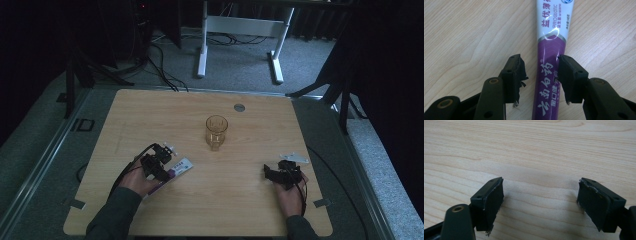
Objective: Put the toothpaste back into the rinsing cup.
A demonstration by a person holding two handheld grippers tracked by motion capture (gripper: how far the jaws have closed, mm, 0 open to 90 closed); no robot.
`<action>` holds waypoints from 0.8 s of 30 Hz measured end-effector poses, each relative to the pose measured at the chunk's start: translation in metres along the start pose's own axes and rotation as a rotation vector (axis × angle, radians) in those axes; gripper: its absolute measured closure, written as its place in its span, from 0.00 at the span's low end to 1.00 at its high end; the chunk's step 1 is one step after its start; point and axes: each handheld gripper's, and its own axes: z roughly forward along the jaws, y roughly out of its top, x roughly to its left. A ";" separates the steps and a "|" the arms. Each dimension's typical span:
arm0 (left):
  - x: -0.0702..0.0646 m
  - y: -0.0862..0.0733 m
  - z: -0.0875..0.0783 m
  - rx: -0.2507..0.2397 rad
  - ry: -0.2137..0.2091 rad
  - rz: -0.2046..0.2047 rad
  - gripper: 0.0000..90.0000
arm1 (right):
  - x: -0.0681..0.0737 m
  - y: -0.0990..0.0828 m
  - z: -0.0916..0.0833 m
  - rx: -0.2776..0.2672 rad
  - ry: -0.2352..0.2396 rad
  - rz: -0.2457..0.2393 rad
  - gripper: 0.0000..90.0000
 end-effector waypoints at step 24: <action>-0.004 0.012 0.016 0.100 -0.054 0.021 0.66 | 0.000 0.000 0.000 -0.001 0.000 0.000 0.23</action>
